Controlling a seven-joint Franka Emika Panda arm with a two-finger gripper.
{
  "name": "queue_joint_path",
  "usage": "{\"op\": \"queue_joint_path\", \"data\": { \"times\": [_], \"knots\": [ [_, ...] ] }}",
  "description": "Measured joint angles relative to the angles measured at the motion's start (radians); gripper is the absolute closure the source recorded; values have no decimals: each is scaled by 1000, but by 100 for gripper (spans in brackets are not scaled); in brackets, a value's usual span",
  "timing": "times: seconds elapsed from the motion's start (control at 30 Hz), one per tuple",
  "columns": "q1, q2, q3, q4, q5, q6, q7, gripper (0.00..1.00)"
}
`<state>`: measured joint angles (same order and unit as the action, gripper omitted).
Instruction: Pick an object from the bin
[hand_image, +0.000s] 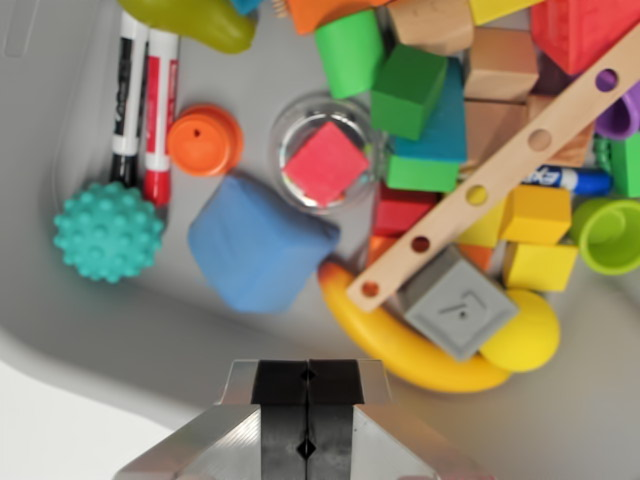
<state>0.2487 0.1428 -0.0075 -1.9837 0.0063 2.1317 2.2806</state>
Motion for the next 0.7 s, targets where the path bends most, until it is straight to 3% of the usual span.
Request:
{"op": "queue_joint_path", "data": {
  "times": [0.33, 0.7],
  "knots": [
    [0, -19, 0, 24, 0, -46, 0, 100],
    [0, -21, 0, 30, 0, -53, 0, 100]
  ]
}}
